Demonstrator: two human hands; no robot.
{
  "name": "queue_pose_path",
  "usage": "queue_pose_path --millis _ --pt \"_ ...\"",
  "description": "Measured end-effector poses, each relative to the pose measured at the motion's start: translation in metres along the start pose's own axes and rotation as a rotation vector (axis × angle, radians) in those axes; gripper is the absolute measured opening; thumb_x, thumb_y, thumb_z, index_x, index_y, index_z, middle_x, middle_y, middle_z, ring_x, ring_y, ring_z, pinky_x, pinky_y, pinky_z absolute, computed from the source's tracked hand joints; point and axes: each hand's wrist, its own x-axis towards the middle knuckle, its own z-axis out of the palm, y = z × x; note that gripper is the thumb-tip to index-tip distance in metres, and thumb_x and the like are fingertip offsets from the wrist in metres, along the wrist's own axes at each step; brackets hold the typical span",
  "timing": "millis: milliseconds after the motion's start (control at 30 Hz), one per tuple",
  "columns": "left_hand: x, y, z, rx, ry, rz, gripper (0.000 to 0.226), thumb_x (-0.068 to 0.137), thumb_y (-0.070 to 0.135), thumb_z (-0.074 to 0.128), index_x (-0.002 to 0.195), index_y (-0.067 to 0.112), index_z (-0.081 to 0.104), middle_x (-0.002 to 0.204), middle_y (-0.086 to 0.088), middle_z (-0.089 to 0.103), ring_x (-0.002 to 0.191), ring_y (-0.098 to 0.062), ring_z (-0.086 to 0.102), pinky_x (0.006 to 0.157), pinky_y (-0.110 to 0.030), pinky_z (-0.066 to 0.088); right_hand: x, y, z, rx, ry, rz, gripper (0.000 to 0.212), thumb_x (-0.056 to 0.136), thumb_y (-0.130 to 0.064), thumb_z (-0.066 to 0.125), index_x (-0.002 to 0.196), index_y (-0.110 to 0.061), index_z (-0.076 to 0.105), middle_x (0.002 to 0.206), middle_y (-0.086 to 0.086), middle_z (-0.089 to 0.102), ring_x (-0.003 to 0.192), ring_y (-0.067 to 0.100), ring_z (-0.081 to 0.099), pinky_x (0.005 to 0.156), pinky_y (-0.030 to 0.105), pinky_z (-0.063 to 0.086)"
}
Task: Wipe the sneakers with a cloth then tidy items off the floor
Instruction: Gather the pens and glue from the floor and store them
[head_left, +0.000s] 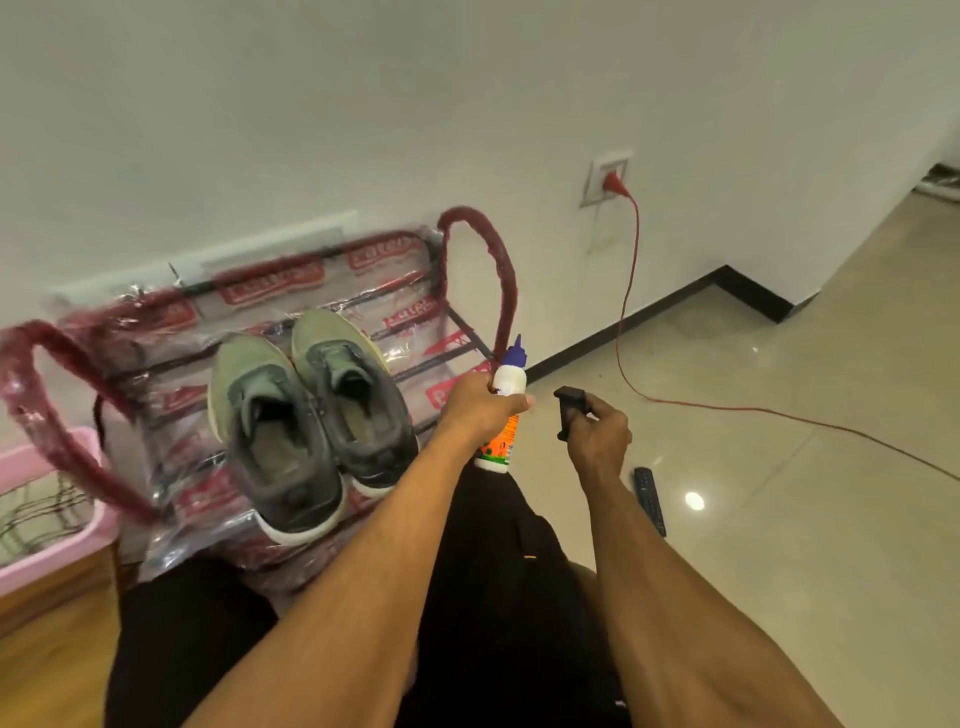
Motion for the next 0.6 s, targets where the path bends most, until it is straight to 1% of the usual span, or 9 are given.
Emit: queue_pose_path --millis 67,167,233,267,367,400,467,500,600 --pt "-0.010 0.003 -0.015 -0.006 0.020 0.019 0.040 0.083 0.032 0.074 0.115 0.013 0.058 0.103 -0.010 0.067 0.092 -0.026 0.067 0.088 -0.047 0.054 -0.014 -0.017 0.004 0.040 0.000 -0.029 0.032 0.093 -0.005 0.061 0.125 -0.009 0.064 0.119 0.008 0.065 0.092 0.019 0.061 0.076 0.024 0.053" --pt "-0.022 0.009 -0.033 0.012 0.075 0.072 0.041 0.083 0.030 0.074 0.116 0.010 0.059 0.106 -0.009 0.065 0.091 -0.022 0.063 0.085 -0.039 0.052 -0.033 -0.041 0.012 0.106 0.000 -0.071 0.033 0.093 -0.005 0.061 0.125 -0.009 0.063 0.121 0.008 0.064 0.105 0.026 0.063 0.086 0.030 0.053" --pt "-0.030 0.013 -0.044 -0.004 0.117 0.092 0.041 0.084 0.029 0.073 0.118 0.009 0.059 0.106 -0.009 0.064 0.088 -0.020 0.061 0.078 -0.033 0.049 -0.046 -0.057 0.016 0.134 -0.010 -0.116 0.032 0.093 -0.004 0.060 0.125 -0.008 0.063 0.117 0.006 0.065 0.106 0.023 0.061 0.094 0.035 0.051" --pt "-0.036 0.016 -0.051 -0.014 0.142 0.103 0.041 0.085 0.029 0.073 0.118 0.009 0.059 0.104 -0.008 0.064 0.087 -0.020 0.060 0.075 -0.032 0.047 -0.053 -0.066 0.019 0.149 -0.024 -0.142 0.032 0.094 -0.004 0.059 0.125 -0.008 0.064 0.111 0.002 0.064 0.101 0.019 0.060 0.091 0.031 0.051" --pt "-0.051 0.026 -0.073 -0.026 0.214 0.150 0.039 0.084 0.029 0.074 0.114 0.008 0.061 0.099 -0.007 0.064 0.082 -0.019 0.059 0.072 -0.031 0.045 -0.069 -0.088 0.029 0.156 -0.087 -0.230 0.027 0.095 -0.008 0.059 0.120 -0.013 0.068 0.102 -0.005 0.065 0.085 0.008 0.059 0.070 0.012 0.049" --pt "-0.058 0.030 -0.082 -0.028 0.243 0.167 0.038 0.083 0.029 0.074 0.113 0.009 0.061 0.097 -0.007 0.063 0.081 -0.018 0.059 0.071 -0.030 0.045 -0.073 -0.094 0.033 0.167 -0.112 -0.255 0.026 0.094 -0.009 0.060 0.118 -0.015 0.069 0.105 -0.003 0.068 0.087 0.011 0.062 0.070 0.017 0.053" --pt "-0.073 0.035 -0.105 -0.019 0.320 0.197 0.034 0.082 0.030 0.075 0.107 0.010 0.062 0.092 -0.005 0.063 0.076 -0.016 0.058 0.066 -0.028 0.043 -0.083 -0.110 0.044 0.191 -0.169 -0.283 0.028 0.092 -0.011 0.062 0.119 -0.017 0.069 0.113 0.001 0.069 0.098 0.019 0.065 0.084 0.033 0.057" --pt "-0.078 0.037 -0.116 -0.007 0.354 0.197 0.032 0.082 0.031 0.075 0.103 0.010 0.062 0.088 -0.005 0.062 0.073 -0.015 0.058 0.063 -0.027 0.042 -0.087 -0.118 0.049 0.204 -0.200 -0.290 0.030 0.092 -0.011 0.063 0.121 -0.018 0.068 0.116 0.002 0.068 0.100 0.019 0.065 0.086 0.032 0.055" --pt "-0.101 0.033 -0.156 -0.019 0.490 0.173 0.031 0.080 0.033 0.077 0.096 0.009 0.063 0.079 -0.002 0.062 0.067 -0.014 0.058 0.059 -0.026 0.041 -0.106 -0.147 0.068 0.265 -0.352 -0.335 0.034 0.092 -0.010 0.063 0.125 -0.017 0.065 0.114 0.002 0.069 0.091 0.015 0.067 0.081 0.026 0.056"
